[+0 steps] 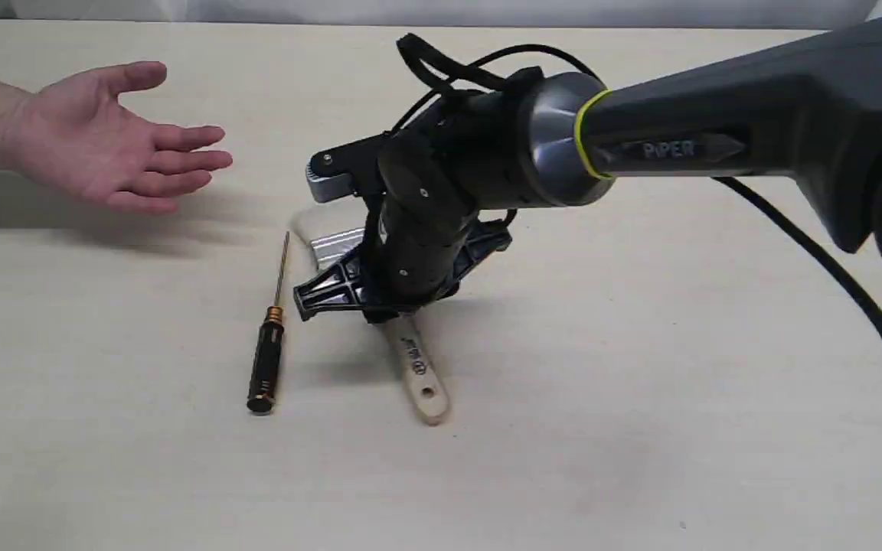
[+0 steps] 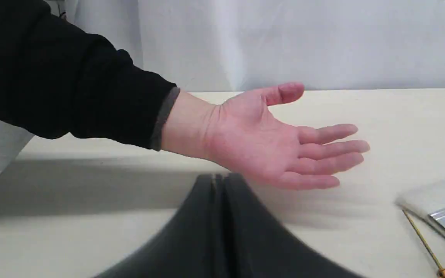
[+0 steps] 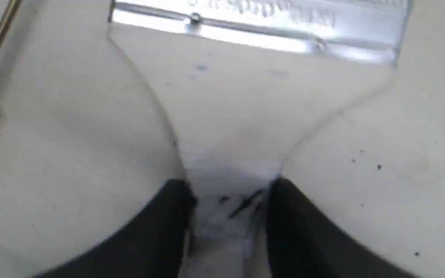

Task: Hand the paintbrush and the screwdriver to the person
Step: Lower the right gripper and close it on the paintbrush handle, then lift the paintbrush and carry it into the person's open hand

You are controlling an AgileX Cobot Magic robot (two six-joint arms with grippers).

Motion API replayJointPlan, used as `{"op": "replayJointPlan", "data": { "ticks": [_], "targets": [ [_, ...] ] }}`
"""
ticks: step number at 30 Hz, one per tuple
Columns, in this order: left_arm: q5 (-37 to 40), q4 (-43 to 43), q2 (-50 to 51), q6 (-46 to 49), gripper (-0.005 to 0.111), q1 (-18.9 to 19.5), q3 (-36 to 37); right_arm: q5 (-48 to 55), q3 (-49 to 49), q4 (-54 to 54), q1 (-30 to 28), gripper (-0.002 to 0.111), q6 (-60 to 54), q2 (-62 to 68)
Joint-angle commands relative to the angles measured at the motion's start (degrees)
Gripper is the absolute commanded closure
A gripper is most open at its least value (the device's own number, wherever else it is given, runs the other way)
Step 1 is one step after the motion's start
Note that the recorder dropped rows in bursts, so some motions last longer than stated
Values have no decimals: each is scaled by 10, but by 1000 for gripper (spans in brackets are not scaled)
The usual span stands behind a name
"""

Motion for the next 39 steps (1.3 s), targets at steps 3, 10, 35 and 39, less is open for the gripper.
{"op": "replayJointPlan", "data": {
  "ticks": [3, 10, 35, 39],
  "targets": [
    [-2, -3, -1, -1, 107, -5, 1, 58, 10, -72, -5, 104, -4, 19],
    [-2, -3, -1, -1, 107, -5, 1, 116, 10, -88, 4, 104, -55, -70],
    [-4, 0, -1, -1, 107, -5, 1, -132, -142, -70, 86, 104, -68, -96],
    [-4, 0, -1, -1, 107, -5, 1, -167, -143, -61, 90, 91, -68, -32]
  ]
}}
